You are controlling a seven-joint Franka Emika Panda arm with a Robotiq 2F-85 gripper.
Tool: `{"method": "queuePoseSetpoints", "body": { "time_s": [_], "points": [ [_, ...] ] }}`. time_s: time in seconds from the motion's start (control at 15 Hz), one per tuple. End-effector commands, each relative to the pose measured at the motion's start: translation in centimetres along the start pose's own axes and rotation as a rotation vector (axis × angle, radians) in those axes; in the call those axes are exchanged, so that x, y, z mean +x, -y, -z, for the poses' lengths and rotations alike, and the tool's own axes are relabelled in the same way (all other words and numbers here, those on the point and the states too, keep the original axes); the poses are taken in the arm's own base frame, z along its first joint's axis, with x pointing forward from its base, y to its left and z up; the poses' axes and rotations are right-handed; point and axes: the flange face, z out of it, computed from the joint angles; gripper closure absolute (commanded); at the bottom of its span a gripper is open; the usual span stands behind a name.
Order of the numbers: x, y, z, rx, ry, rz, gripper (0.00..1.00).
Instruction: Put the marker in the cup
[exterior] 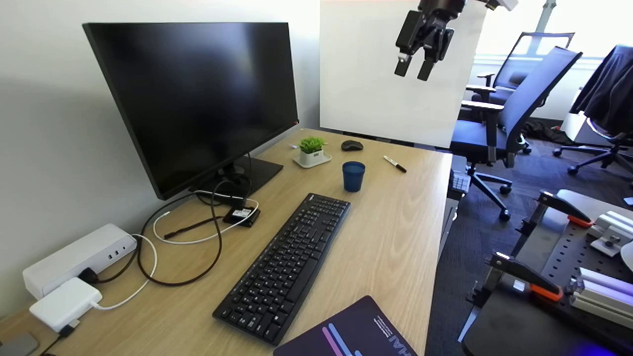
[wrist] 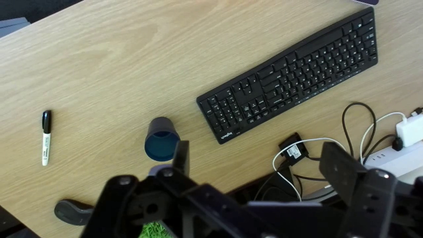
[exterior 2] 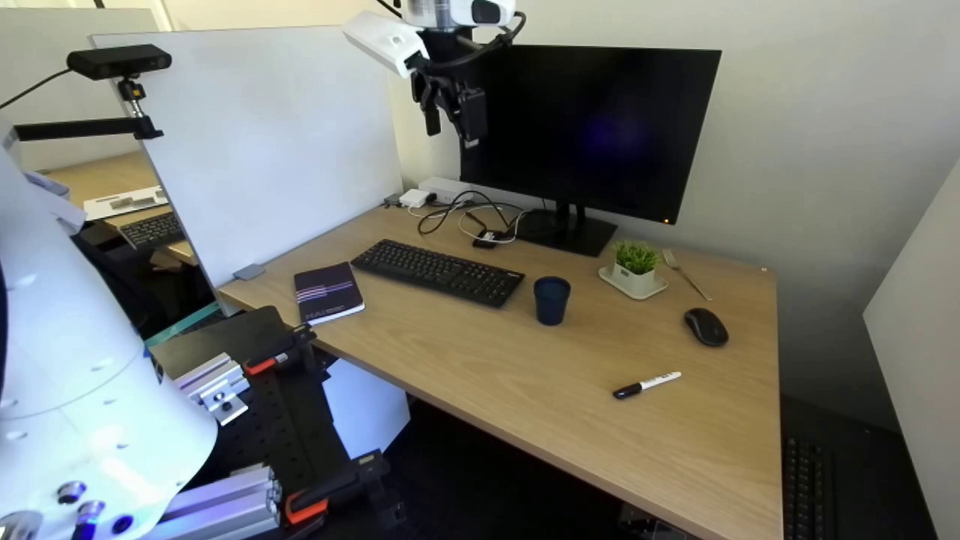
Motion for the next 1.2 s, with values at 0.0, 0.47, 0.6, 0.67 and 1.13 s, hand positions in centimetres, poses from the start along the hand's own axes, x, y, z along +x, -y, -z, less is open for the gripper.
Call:
{"method": "queuePoseSetpoints", "body": {
  "time_s": [0.0, 0.47, 0.6, 0.67, 1.13],
  "points": [
    [1.3, -2.4, -2.9, -0.075, 0.02, 0.017, 0.0],
    [4.3, -11.5, -10.9, -0.172, 0.092, -0.091, 0.0],
    [5.0, -14.4, -12.9, -0.18, 0.12, -0.154, 0.0],
    [5.4, -16.0, -14.0, -0.188, 0.137, -0.187, 0.0],
    [8.0, -23.8, -21.7, -0.239, 0.2, -0.351, 0.0]
  ]
}}
